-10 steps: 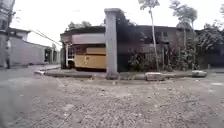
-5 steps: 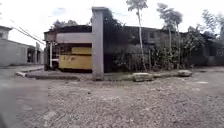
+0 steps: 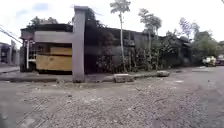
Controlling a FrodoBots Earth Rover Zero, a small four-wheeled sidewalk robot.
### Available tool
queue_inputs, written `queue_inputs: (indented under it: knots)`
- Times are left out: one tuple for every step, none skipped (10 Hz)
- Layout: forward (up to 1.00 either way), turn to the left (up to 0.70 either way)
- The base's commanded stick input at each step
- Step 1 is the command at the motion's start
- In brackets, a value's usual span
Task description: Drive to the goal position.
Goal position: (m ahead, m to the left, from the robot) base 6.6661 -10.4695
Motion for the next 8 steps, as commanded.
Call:
queue_inputs:
  knots:
    - [1.0,-0.27]
    - [1.0,-0.27]
    - [1.0,-0.27]
    - [1.0,-0.27]
    - [1.0,-0.27]
    - [1.0,-0.27]
    - [1.0,-0.02]
    - [1.0,0.0]
